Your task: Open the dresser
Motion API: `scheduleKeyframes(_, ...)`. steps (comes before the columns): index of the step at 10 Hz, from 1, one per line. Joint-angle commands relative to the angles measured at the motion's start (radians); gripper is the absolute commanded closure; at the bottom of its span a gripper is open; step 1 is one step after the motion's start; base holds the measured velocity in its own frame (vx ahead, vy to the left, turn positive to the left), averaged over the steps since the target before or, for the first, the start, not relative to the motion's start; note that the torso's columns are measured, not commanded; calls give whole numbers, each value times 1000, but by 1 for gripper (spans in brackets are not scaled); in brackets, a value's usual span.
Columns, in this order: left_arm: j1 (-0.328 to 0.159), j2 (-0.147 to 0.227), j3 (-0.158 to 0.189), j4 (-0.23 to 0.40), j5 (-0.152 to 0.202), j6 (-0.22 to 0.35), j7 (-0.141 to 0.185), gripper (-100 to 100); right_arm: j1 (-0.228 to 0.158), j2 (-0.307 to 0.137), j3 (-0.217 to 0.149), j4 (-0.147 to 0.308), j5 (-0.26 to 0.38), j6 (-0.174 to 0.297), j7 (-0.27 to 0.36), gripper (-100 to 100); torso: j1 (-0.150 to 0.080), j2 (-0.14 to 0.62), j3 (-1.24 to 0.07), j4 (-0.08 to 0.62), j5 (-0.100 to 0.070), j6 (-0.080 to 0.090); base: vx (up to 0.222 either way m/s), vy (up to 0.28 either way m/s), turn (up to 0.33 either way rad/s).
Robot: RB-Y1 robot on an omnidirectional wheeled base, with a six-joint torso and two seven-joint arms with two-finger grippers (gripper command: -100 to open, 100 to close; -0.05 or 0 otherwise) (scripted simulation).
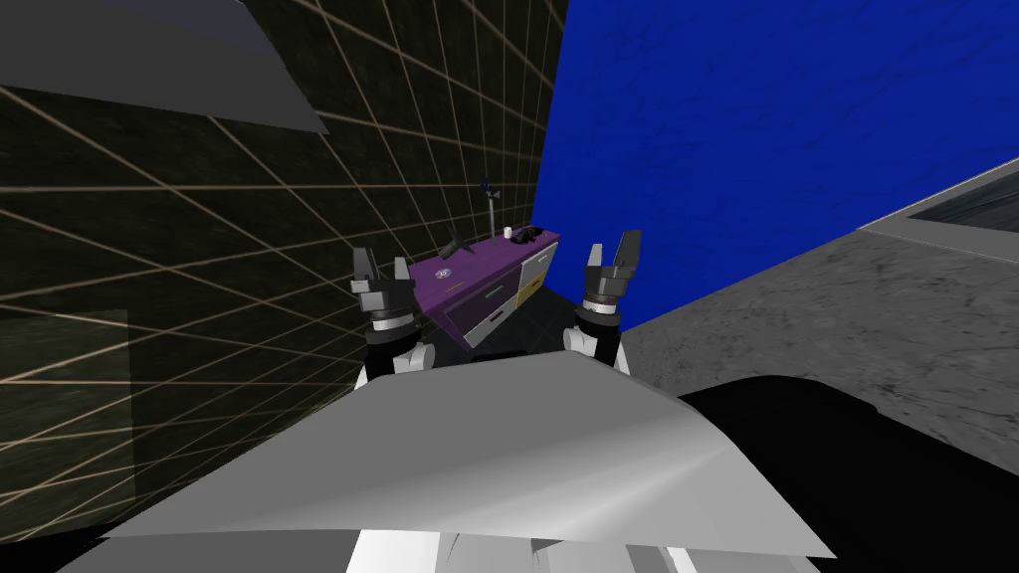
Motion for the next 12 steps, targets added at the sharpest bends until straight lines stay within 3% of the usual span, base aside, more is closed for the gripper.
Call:
scheduleKeyframes(1,0,0,0,0,0,0,0,0,0,0,0,0,0,0,0,0,0,40,-82,41,0,0,0,0,0)
scheduleKeyframes(9,0,0,0,0,0,0,0,0,0,0,0,0,0,0,0,0,0,618,-1234,617,0,0,0,0,0)
scheduleKeyframes(10,-1,35,3,7,3,5,1,-100,0,0,0,0,0,0,0,0,0,691,-1382,691,0,0,17,-18,21)
scheduleKeyframes(12,-4,79,11,24,11,15,3,-100,0,0,0,0,0,0,0,0,-1,733,-1471,734,0,0,31,-46,38)
